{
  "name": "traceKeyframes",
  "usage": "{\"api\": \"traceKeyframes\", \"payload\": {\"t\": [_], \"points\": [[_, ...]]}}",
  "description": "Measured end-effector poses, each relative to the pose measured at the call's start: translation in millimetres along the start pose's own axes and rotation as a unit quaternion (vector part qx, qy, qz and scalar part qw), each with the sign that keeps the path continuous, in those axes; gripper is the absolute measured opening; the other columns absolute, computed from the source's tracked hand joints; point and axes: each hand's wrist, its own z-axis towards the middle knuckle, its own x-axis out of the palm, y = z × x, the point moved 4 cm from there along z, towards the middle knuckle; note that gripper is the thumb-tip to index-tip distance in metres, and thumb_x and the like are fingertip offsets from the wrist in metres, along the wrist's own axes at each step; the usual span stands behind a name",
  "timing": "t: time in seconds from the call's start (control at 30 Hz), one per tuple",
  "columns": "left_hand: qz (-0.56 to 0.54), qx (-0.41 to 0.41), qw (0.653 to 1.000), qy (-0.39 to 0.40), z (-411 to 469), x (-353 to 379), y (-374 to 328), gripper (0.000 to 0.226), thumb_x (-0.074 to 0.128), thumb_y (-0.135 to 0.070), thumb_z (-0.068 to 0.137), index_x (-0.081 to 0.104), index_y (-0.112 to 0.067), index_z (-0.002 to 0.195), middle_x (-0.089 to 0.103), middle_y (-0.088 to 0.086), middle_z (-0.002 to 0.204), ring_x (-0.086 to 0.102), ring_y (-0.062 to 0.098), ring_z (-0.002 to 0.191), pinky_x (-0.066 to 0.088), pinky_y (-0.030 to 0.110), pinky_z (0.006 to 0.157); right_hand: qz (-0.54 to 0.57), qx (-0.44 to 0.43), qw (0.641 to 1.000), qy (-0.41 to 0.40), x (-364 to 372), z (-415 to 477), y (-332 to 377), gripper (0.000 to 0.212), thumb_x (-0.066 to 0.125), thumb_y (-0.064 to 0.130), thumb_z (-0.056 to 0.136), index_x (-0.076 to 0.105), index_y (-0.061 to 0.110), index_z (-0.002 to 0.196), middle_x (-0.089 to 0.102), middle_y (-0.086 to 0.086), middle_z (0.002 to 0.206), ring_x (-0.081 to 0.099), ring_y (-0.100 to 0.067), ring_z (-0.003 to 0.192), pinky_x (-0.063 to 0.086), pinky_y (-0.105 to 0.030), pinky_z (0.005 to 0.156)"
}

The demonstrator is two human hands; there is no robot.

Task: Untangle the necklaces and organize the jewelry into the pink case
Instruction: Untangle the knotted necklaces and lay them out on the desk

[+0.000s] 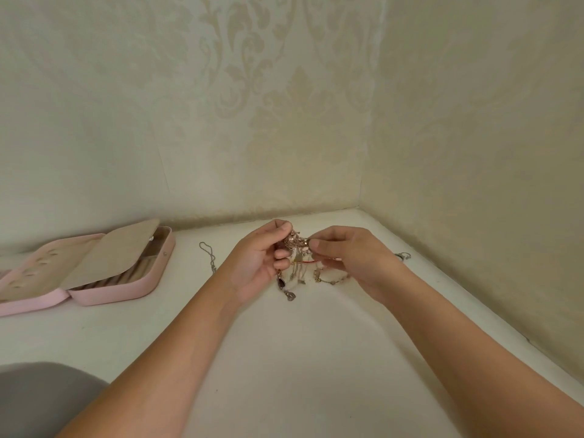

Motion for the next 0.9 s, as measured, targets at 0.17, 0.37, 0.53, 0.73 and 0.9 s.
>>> {"api": "traceKeyframes", "payload": {"t": [0.17, 0.37, 0.53, 0.73, 0.9], "points": [[0.044, -0.017, 0.999, 0.0, 2.0, -1.6, 1.0, 0.02, 0.048, -0.016, 0.095, 0.045, -0.018, 0.076, 0.037, -0.008, 0.052, 0.028, 0.003, 0.042, 0.022, 0.013, 0.039, 0.166, 0.046, 0.983, 0.057, 3.5, -2.5, 0.4, 0.01, 0.058, 0.014, 0.092, 0.064, 0.014, 0.085, 0.067, 0.0, 0.081, 0.062, -0.012, 0.077, 0.049, -0.028, 0.085], [0.11, 0.009, 0.994, -0.017, 2.1, -1.7, 1.2, 0.025, 0.048, -0.021, 0.098, 0.043, -0.018, 0.074, 0.031, -0.008, 0.049, 0.024, 0.004, 0.042, 0.02, 0.015, 0.04, 0.24, 0.078, 0.966, 0.06, 7.1, -0.8, 0.5, 0.017, 0.063, 0.021, 0.088, 0.056, 0.011, 0.077, 0.049, 0.0, 0.058, 0.049, -0.012, 0.051, 0.055, -0.025, 0.065], [0.14, 0.025, 0.99, -0.019, 1.7, -1.6, 1.8, 0.019, 0.049, -0.02, 0.098, 0.054, -0.013, 0.081, 0.053, 0.001, 0.067, 0.05, 0.009, 0.058, 0.041, 0.019, 0.054, 0.201, 0.09, 0.965, 0.14, 14.4, -5.5, 2.1, 0.015, 0.067, 0.025, 0.077, 0.065, 0.011, 0.072, 0.048, 0.002, 0.058, 0.043, -0.007, 0.048, 0.053, -0.02, 0.062], [0.1, 0.034, 0.994, -0.008, 4.9, -4.5, 2.3, 0.016, 0.048, -0.017, 0.097, 0.057, -0.01, 0.086, 0.068, 0.003, 0.089, 0.064, 0.015, 0.083, 0.049, 0.033, 0.087, 0.203, 0.056, 0.969, 0.131, 7.4, -2.7, 0.9, 0.031, 0.067, 0.006, 0.073, 0.068, 0.0, 0.103, 0.066, -0.005, 0.079, 0.061, -0.011, 0.068, 0.056, -0.021, 0.071], [0.063, 0.004, 0.997, 0.042, 3.2, -2.6, 3.9, 0.016, 0.058, -0.021, 0.084, 0.056, -0.008, 0.091, 0.067, 0.007, 0.083, 0.064, 0.023, 0.08, 0.053, 0.032, 0.078, 0.058, -0.019, 0.996, 0.06, 2.6, -2.4, 4.0, 0.012, 0.067, 0.01, 0.086, 0.069, 0.002, 0.096, 0.071, -0.006, 0.082, 0.066, -0.014, 0.074, 0.054, -0.022, 0.074]]}}
